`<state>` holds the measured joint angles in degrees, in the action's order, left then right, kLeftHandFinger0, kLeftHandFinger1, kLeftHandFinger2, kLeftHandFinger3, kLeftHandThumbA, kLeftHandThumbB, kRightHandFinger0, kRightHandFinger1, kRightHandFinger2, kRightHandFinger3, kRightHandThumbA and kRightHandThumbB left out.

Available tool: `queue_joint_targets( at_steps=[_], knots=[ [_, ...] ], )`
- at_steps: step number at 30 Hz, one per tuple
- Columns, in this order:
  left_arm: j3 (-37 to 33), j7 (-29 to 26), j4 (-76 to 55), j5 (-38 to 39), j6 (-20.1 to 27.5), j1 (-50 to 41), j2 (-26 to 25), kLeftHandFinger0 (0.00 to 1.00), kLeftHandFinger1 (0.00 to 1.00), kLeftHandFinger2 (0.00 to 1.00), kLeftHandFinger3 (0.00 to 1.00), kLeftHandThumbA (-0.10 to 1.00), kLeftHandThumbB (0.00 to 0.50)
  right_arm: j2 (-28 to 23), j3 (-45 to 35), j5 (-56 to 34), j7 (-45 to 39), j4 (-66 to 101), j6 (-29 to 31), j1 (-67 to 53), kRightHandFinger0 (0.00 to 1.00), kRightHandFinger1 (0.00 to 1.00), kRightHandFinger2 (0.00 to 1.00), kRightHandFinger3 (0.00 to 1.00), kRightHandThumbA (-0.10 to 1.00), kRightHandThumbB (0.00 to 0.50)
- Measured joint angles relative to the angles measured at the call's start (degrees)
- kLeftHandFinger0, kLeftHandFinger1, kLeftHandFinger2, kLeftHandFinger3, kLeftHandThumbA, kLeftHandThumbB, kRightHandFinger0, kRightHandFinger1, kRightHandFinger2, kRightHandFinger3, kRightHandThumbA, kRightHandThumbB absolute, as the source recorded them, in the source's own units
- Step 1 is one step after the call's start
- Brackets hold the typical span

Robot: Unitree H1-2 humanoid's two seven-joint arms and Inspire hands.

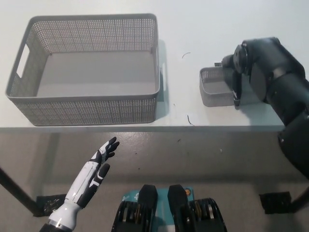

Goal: Use the right hand to pick up a small rectangular container and put it into a bigger container on the left side

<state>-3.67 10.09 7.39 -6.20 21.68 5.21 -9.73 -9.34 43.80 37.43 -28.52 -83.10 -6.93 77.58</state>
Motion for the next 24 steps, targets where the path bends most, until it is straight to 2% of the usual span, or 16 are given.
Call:
queue_joint_targets(
  at_steps=[2, 3, 4, 5, 6, 7, 9, 12, 13, 15, 16, 17, 19, 21, 23, 24],
  knots=[
    [-0.02, 0.00, 0.01, 0.01, 0.00, 0.05, 0.01, 1.00, 1.00, 1.00, 1.00, 1.00, 0.432, 0.06, 0.02, 0.07, 1.95, -0.05, -0.13, -0.35, 1.00, 1.00, 1.00, 1.00, 0.84, 0.453],
    [-0.02, 0.00, 0.05, 0.01, 0.00, 0.04, 0.01, 1.00, 1.00, 1.00, 1.00, 1.00, 0.434, 0.09, -0.08, 0.04, 3.20, -0.03, -0.24, -0.75, 0.78, 0.90, 0.98, 1.00, 0.46, 0.260],
    [-0.01, 0.00, 0.12, 0.00, -0.02, 0.03, 0.01, 1.00, 1.00, 1.00, 1.00, 1.00, 0.435, 0.09, -0.27, 0.01, 4.42, -0.01, -0.32, -1.13, 0.69, 0.82, 0.92, 1.00, 0.30, 0.280],
    [-0.01, 0.00, 0.17, 0.00, -0.03, 0.03, 0.01, 1.00, 1.00, 1.00, 1.00, 1.00, 0.438, 0.09, -0.47, -0.04, 5.79, -0.01, -0.27, -1.45, 0.45, 0.53, 0.63, 0.95, 0.03, 0.236],
    [-0.01, 0.00, 0.23, -0.01, -0.04, 0.03, 0.02, 1.00, 1.00, 1.00, 1.00, 1.00, 0.440, 0.07, -0.65, -0.04, 6.97, 0.02, -0.21, -1.69, 0.29, 0.37, 0.51, 0.94, -0.08, 0.218],
    [-0.01, 0.00, 0.26, -0.01, -0.06, 0.03, 0.02, 1.00, 1.00, 1.00, 1.00, 1.00, 0.439, 0.05, -0.75, -0.05, 7.74, 0.02, -0.18, -1.81, 0.26, 0.34, 0.49, 0.91, -0.08, 0.220],
    [-0.01, 0.00, 0.33, -0.01, -0.11, 0.03, 0.02, 1.00, 1.00, 1.00, 1.00, 1.00, 0.424, -0.08, -1.10, -0.05, 10.31, 0.02, 0.01, -2.06, 0.40, 0.48, 0.58, 0.89, -0.10, 0.225],
    [-0.01, 0.00, 0.38, -0.02, -0.12, 0.04, 0.02, 1.00, 1.00, 1.00, 1.00, 1.00, 0.422, -0.47, -1.69, -0.12, 13.49, 0.01, 0.47, -2.49, 0.43, 0.52, 0.63, 0.89, -0.10, 0.218],
    [-0.01, 0.00, 0.38, -0.02, -0.13, 0.04, 0.01, 1.00, 1.00, 1.00, 1.00, 1.00, 0.423, -0.62, -1.97, -0.16, 14.90, 0.01, 0.71, -2.71, 0.35, 0.43, 0.56, 0.90, -0.10, 0.222],
    [-0.01, 0.00, 0.38, -0.03, -0.13, 0.04, 0.02, 1.00, 1.00, 1.00, 1.00, 1.00, 0.420, -0.81, -2.44, -0.21, 16.90, 0.01, 1.23, -3.07, 0.30, 0.39, 0.51, 0.76, -0.10, 0.234],
    [-0.01, 0.00, 0.38, -0.03, -0.13, 0.04, 0.02, 1.00, 1.00, 1.00, 1.00, 1.00, 0.417, -0.83, -2.52, -0.21, 17.37, 0.01, 1.31, -3.12, 0.09, 0.19, 0.34, 0.61, -0.10, 0.230],
    [-0.01, 0.00, 0.38, -0.03, -0.13, 0.05, 0.02, 1.00, 1.00, 1.00, 1.00, 1.00, 0.416, -0.85, -2.69, -0.23, 18.12, 0.01, 1.47, -3.25, 0.16, 0.32, 0.49, 0.59, -0.10, 0.256],
    [-0.01, 0.00, 0.38, -0.04, -0.13, 0.04, 0.02, 1.00, 1.00, 1.00, 1.00, 1.00, 0.418, -0.86, -3.27, -0.30, 20.56, 0.00, 2.08, -3.49, 0.25, 0.35, 0.45, 0.52, -0.10, 0.254],
    [0.00, 0.00, 0.37, -0.06, -0.13, 0.04, 0.01, 1.00, 1.00, 1.00, 1.00, 1.00, 0.425, -0.91, -3.91, -0.36, 22.39, 0.02, 2.98, -3.48, 0.11, 0.20, 0.34, 0.49, -0.10, 0.267],
    [0.00, 0.00, 0.37, -0.06, -0.13, 0.05, 0.01, 1.00, 1.00, 1.00, 1.00, 1.00, 0.426, -1.00, -4.41, -0.41, 23.57, 0.05, 3.67, -3.30, 0.08, 0.17, 0.30, 0.46, -0.10, 0.275],
    [0.01, 0.00, 0.37, -0.06, -0.13, 0.05, 0.01, 1.00, 1.00, 1.00, 1.00, 1.00, 0.423, -1.09, -4.85, -0.45, 24.37, 0.07, 4.13, -3.06, 0.00, 0.01, 0.17, 0.31, -0.10, 0.257]
  ],
)
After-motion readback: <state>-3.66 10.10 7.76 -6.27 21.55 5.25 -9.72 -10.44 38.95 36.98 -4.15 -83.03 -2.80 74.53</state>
